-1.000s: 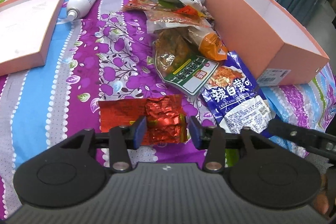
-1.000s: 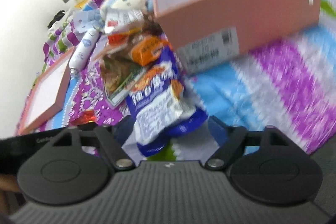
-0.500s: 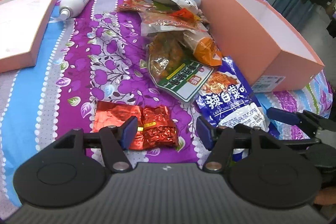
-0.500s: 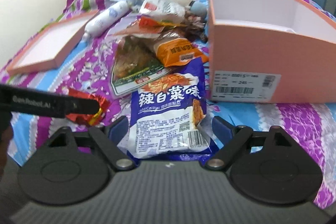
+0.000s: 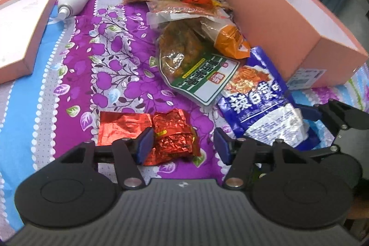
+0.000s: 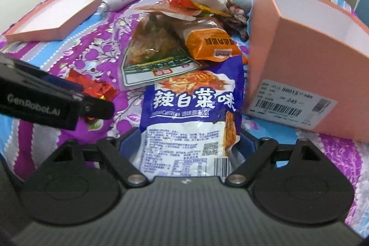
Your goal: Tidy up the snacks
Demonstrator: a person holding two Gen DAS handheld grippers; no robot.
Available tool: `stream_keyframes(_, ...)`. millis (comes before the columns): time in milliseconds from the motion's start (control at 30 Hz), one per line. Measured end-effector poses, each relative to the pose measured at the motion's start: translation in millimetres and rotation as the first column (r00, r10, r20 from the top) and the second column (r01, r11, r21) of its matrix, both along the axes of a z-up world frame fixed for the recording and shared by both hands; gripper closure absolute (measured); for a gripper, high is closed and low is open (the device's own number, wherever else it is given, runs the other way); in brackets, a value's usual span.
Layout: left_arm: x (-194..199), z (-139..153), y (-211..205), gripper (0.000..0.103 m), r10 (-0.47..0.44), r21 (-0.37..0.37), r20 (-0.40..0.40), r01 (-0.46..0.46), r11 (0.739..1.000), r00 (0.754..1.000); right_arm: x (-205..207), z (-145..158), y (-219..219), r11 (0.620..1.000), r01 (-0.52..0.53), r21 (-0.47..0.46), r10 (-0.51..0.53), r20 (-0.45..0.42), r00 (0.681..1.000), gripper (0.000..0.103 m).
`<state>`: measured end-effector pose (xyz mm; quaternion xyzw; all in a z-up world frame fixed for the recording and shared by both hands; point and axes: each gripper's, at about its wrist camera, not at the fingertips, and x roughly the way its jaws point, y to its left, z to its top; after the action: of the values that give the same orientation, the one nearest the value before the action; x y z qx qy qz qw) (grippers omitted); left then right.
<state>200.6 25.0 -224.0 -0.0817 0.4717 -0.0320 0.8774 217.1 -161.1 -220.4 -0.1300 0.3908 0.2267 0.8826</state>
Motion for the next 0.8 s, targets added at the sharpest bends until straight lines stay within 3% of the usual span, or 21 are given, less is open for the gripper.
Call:
stream_keyframes(233, 8.7, -3.5, -1.7, 0.056, 0.021, 0.079, -0.017, -0.019, 0.997, 1.0, 2.9, -5.2, -1.7, 0.999, -0.014, 0.031, 0.014, -0.009, 1.0, 0.017)
stream_keyframes(300, 8.8, -1.8, -3.2, 0.06, 0.024, 0.097, -0.017, -0.023, 0.995, 1.0, 0.6, -2.9, -0.7, 0.999, -0.022, 0.023, 0.022, -0.004, 1.0, 0.032)
stream_keyframes(367, 8.0, 1.2, -2.9, 0.062, 0.03, 0.094, -0.017, -0.028, 0.995, 0.999, -1.2, 0.0, -0.3, 0.999, -0.024, 0.022, 0.024, -0.004, 1.0, 0.039)
stream_keyframes(500, 2.5, 11.8, -4.1, 0.063, 0.043, 0.094, -0.004, -0.042, 0.995, 0.999, -4.2, 5.0, -3.5, 1.0, -0.013, 0.027, 0.013, -0.003, 1.0, 0.047)
stream_keyframes(800, -10.6, 53.4, -3.3, 0.064, 0.07, 0.062, 0.057, -0.074, 0.995, 0.996, -16.8, 31.7, -18.9, 0.996, 0.026, 0.088, -0.026, 0.002, 1.0, 0.05)
